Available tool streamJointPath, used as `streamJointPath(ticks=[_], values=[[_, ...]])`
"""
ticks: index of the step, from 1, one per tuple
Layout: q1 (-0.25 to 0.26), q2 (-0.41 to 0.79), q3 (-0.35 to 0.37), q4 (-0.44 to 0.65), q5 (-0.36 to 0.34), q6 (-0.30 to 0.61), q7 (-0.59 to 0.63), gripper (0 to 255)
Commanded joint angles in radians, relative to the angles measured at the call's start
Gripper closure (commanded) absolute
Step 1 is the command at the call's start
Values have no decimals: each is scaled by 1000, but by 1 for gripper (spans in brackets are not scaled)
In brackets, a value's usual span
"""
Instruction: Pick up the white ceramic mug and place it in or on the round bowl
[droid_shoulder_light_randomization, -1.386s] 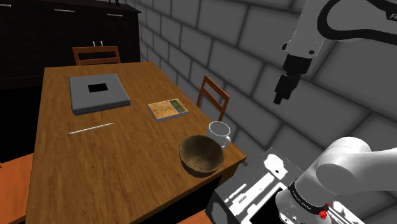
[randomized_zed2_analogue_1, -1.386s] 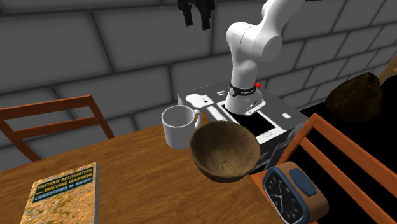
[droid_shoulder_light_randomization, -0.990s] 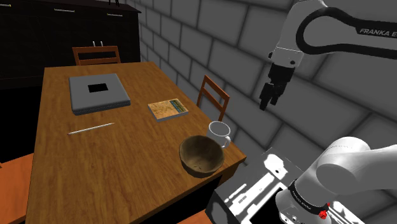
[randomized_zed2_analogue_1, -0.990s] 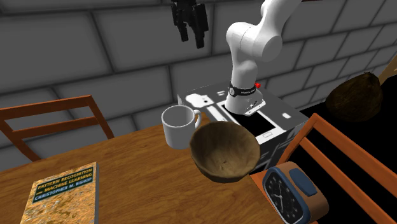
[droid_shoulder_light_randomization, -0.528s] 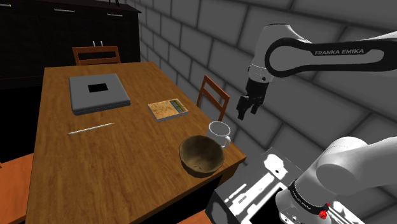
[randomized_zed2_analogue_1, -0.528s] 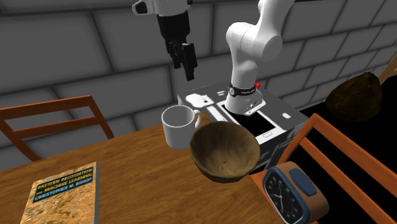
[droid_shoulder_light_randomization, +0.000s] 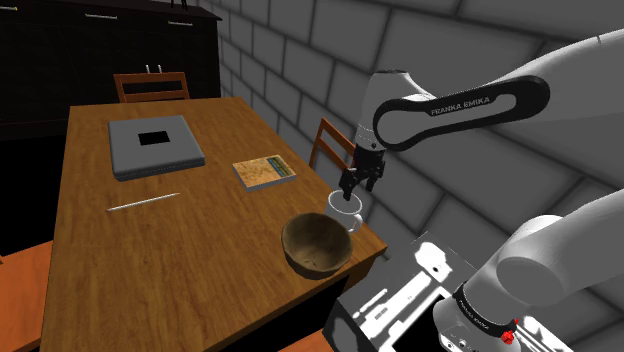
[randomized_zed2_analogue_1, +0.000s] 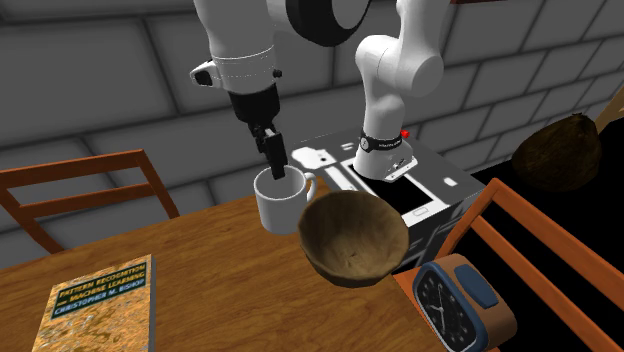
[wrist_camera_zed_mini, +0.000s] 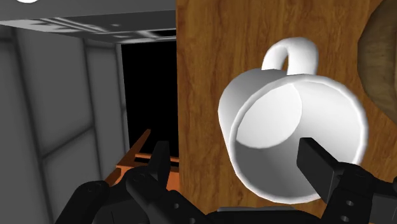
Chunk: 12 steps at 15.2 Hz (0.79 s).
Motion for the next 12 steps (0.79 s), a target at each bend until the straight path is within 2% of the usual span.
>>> streamJointPath(ticks=[1,7,12], values=[[-2,29,7,-4,-4,36,11,0],[-2,79,17,-56,-6,137,16,0],[-1,79,17,-56,-6,137,16,0]])
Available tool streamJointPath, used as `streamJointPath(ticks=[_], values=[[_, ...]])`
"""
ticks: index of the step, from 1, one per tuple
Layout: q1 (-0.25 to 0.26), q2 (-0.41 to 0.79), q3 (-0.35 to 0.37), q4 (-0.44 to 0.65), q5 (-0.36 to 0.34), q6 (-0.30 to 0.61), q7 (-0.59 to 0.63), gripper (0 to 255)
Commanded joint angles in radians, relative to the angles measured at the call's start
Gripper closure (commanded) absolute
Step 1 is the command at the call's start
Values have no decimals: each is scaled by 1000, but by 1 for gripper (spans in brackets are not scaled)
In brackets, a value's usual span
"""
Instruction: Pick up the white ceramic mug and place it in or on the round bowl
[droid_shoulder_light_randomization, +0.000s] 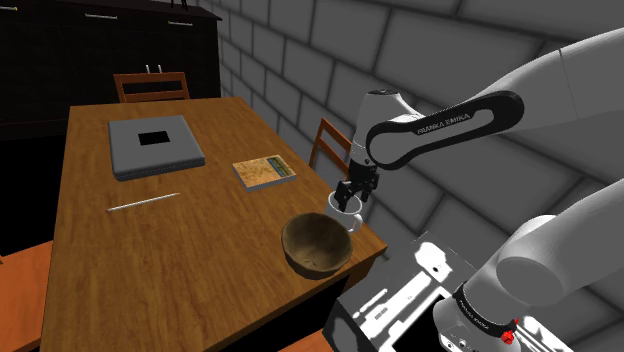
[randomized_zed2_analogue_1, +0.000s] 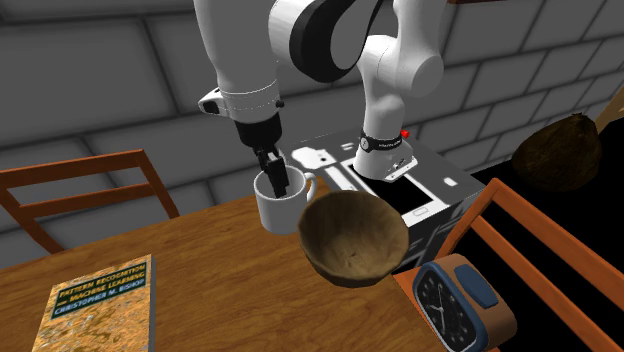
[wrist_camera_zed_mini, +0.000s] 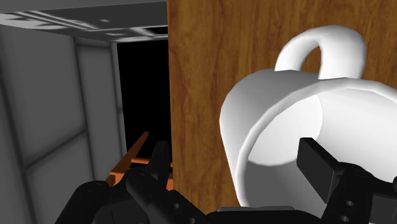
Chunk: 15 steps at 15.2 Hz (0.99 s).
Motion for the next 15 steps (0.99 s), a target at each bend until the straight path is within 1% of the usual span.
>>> streamJointPath(ticks=[1,3,4,13,15], values=[[0,0,0,-1,0,1,0,0],[0,0,0,0,0,1,0,0],[0,0,0,0,0,1,0,255],[0,0,0,-1,0,1,0,255],[1,-19,-3,12,2,-30,-2,255]])
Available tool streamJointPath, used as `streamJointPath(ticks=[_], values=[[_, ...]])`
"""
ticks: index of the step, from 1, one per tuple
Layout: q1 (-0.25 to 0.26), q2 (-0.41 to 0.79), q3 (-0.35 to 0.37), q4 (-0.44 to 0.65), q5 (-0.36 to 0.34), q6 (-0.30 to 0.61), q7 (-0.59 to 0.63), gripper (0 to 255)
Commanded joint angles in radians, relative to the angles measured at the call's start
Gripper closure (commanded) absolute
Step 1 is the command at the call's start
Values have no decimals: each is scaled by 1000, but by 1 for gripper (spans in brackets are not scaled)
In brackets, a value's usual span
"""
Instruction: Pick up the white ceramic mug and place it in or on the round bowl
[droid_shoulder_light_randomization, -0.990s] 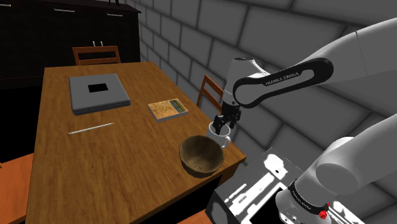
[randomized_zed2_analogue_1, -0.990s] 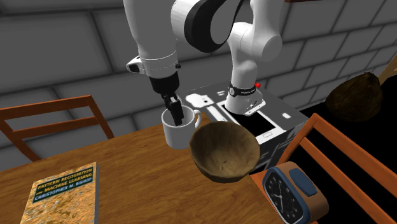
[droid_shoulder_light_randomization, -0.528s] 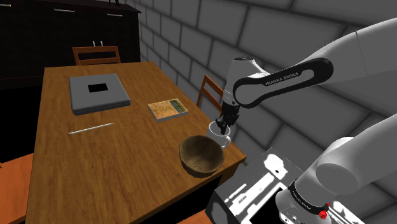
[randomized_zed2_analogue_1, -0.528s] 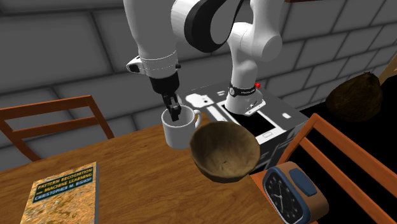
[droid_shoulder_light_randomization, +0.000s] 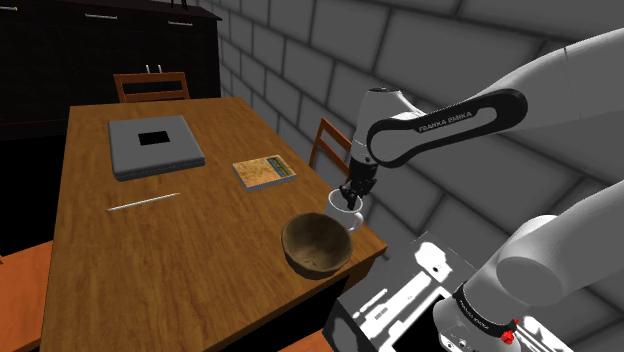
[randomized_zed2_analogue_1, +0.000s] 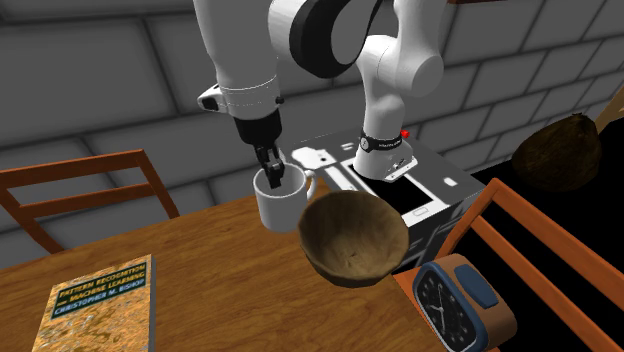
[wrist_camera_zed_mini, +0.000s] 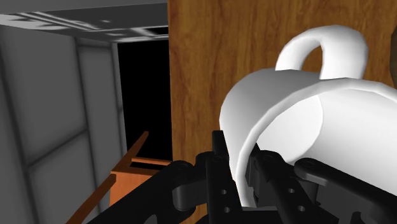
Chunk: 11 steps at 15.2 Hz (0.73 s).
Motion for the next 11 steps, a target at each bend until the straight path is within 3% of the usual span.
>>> streamJointPath(ticks=[1,11], values=[[0,-16,-3,11,1,-27,-2,255],[1,-92,-17,88,4,-180,-7,255]])
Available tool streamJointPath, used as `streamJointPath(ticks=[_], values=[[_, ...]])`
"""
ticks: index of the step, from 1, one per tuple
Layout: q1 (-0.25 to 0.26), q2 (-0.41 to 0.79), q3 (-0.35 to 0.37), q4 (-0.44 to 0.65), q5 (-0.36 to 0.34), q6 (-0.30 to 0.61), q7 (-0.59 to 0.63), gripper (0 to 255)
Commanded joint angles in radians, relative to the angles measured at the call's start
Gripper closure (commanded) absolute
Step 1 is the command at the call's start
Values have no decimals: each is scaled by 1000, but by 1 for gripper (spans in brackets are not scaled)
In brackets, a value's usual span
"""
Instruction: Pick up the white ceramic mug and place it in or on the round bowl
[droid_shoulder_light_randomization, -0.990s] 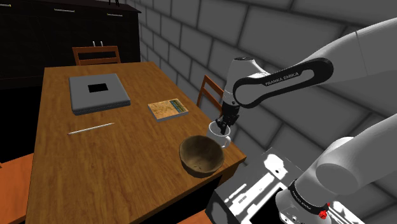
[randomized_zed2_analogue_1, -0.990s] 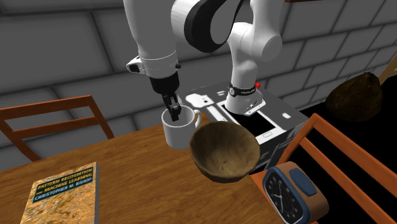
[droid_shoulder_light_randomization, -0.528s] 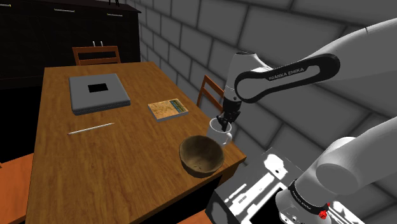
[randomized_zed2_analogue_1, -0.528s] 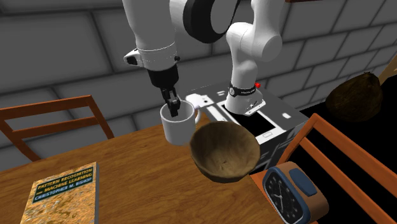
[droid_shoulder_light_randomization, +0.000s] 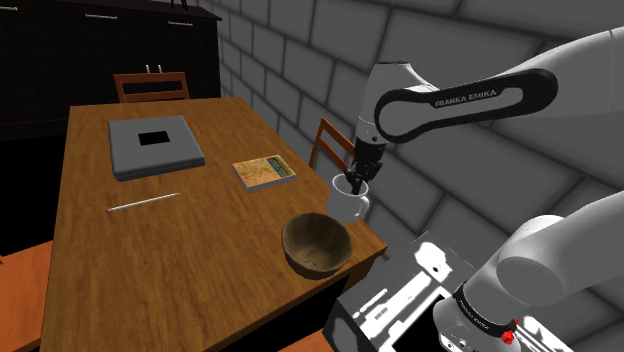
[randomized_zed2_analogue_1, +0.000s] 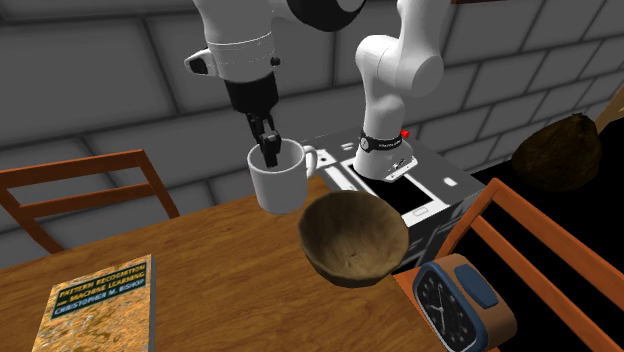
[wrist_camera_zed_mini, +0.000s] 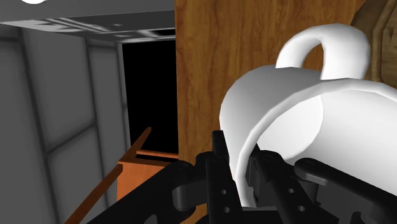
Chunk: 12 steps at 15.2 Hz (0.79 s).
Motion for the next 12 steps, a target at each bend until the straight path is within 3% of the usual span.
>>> streamJointPath(ticks=[1,12], values=[[1,-16,-3,13,1,-29,-1,255],[-1,-64,-17,123,-3,-187,-1,255]])
